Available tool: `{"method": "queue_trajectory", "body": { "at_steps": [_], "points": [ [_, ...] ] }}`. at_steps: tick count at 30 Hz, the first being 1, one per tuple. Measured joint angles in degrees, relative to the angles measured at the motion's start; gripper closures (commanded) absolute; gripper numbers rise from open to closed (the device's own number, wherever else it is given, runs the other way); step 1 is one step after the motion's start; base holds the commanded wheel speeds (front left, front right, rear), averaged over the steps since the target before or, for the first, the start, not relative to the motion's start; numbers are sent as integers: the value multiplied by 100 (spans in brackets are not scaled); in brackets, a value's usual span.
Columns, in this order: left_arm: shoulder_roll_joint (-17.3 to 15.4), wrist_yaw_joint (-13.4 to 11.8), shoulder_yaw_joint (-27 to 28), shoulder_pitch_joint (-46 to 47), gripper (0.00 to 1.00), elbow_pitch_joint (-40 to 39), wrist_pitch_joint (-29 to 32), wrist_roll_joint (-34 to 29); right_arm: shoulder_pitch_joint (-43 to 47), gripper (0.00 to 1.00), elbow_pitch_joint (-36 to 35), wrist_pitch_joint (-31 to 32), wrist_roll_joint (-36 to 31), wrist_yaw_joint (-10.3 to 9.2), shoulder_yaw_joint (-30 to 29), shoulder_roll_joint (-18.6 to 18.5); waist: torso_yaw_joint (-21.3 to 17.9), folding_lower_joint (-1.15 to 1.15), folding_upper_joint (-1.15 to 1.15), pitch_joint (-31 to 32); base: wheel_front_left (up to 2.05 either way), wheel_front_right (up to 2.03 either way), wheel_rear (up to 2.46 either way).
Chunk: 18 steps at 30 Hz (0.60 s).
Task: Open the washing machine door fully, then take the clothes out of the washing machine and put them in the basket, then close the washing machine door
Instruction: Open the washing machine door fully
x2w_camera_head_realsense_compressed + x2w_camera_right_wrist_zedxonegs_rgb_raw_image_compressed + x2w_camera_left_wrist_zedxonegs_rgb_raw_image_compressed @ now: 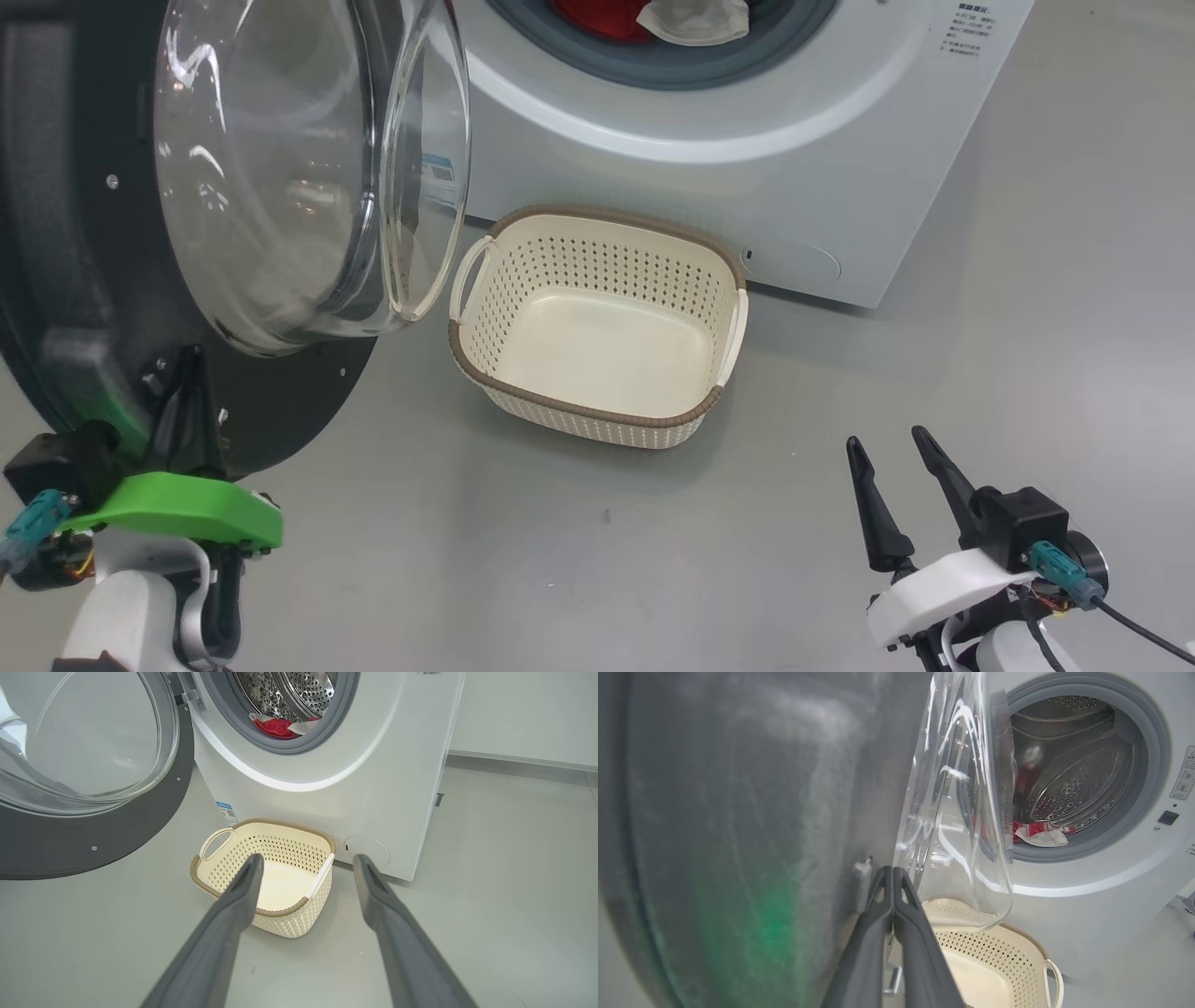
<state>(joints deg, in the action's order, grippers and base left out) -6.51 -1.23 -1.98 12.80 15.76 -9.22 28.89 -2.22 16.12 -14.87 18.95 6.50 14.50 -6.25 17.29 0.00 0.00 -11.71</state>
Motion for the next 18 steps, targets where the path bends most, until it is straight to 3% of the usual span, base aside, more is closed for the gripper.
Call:
{"method": "queue_trajectory", "body": {
  "at_steps": [18],
  "points": [
    [-316, -76, 581, 170, 100, 51, -52, 252, -251, 0, -38, 78, -94, 18, 44, -259, -45, 0, 0, -516, 0, 0, 0]
  ]
}}
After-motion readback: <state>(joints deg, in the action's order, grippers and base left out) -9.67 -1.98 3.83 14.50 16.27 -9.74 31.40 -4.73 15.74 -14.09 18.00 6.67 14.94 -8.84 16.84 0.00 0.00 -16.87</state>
